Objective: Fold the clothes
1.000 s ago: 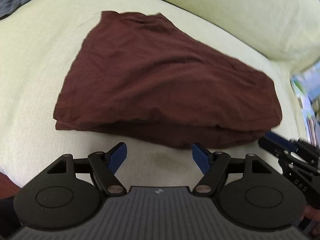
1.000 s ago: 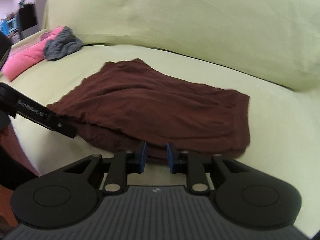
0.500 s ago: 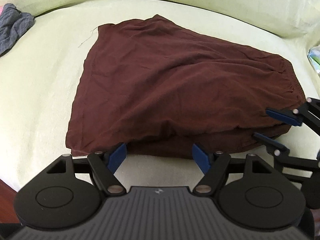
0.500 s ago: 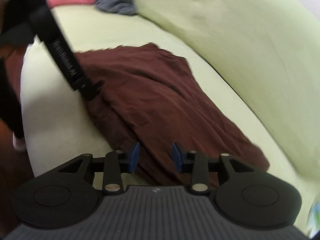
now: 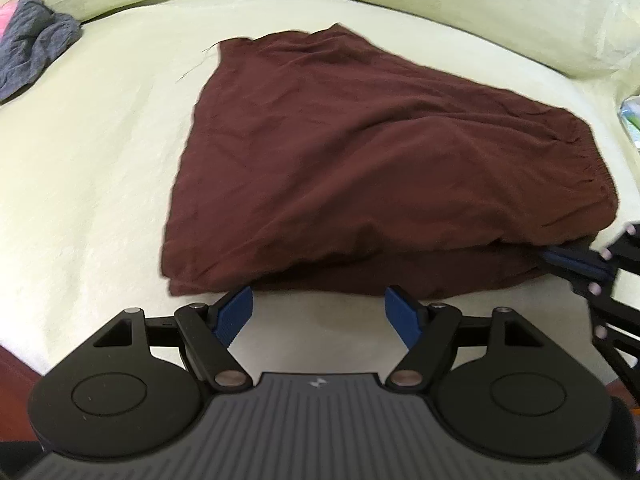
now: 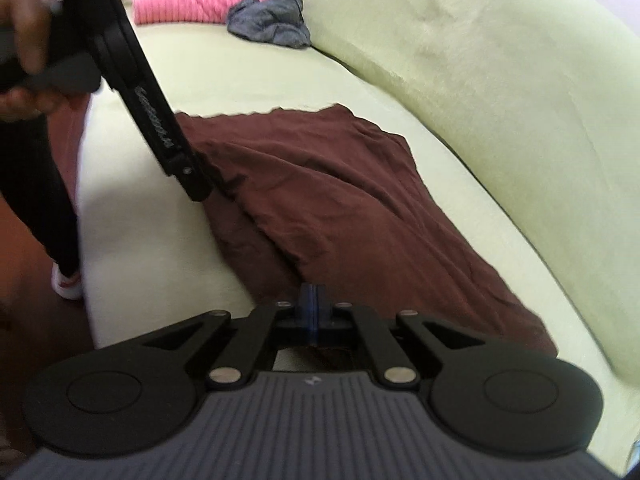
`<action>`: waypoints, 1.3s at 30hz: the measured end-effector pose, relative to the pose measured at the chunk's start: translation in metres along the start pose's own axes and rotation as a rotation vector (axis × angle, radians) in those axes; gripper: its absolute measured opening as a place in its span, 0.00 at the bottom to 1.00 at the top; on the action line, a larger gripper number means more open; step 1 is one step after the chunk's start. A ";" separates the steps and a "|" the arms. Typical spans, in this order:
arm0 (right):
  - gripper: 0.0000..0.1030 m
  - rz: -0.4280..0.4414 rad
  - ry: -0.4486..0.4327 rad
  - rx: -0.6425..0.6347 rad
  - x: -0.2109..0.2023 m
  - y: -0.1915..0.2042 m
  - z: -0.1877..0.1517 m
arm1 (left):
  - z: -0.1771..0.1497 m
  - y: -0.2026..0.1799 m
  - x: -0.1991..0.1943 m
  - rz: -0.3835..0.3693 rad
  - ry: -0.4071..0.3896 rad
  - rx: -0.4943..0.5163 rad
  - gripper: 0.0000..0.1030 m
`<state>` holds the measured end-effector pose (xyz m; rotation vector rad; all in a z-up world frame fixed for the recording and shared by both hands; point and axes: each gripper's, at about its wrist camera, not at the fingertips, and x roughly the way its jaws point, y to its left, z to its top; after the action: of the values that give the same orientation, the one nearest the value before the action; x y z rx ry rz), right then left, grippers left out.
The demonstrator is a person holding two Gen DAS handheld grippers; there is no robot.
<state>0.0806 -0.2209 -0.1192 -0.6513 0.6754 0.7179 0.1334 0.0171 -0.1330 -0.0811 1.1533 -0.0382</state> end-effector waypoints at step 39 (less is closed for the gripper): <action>0.33 0.131 -0.089 0.395 -0.009 0.011 0.027 | -0.004 0.043 -0.020 0.024 -0.040 -0.042 0.72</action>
<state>0.0758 -0.1985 -0.0991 -0.2131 0.7561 0.7044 0.1208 0.0616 -0.1198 -0.1045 1.1153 0.0086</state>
